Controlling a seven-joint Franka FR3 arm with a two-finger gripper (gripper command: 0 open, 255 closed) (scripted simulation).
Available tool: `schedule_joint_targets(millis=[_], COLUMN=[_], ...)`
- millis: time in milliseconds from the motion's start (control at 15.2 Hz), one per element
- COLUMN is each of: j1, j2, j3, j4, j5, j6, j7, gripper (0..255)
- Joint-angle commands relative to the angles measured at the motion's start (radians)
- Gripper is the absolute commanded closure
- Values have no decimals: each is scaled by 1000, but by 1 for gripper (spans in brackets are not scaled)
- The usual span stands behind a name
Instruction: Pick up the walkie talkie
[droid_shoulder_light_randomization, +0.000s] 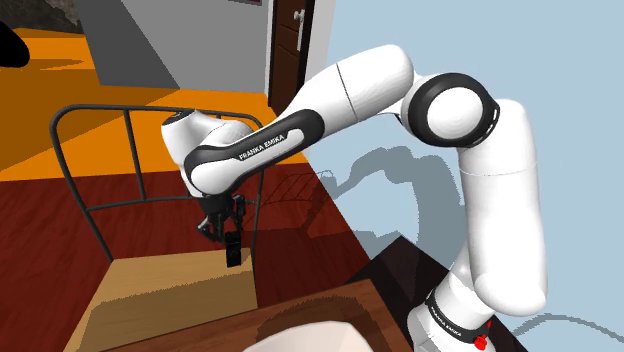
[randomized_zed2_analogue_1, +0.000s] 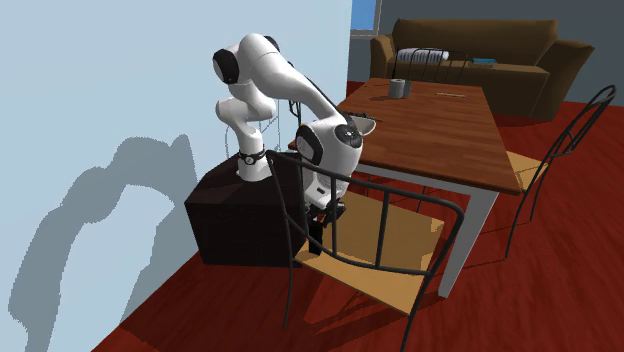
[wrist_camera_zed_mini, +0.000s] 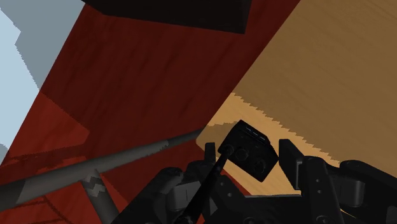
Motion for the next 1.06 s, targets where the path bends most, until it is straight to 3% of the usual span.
schedule_joint_targets(millis=[0, 990], j1=[-1, -9], j2=[-10, -87], j3=[2, 21], j4=[6, 74], j5=[5, 40], j6=[-16, -153], j7=[-3, -32], gripper=[255, 255])
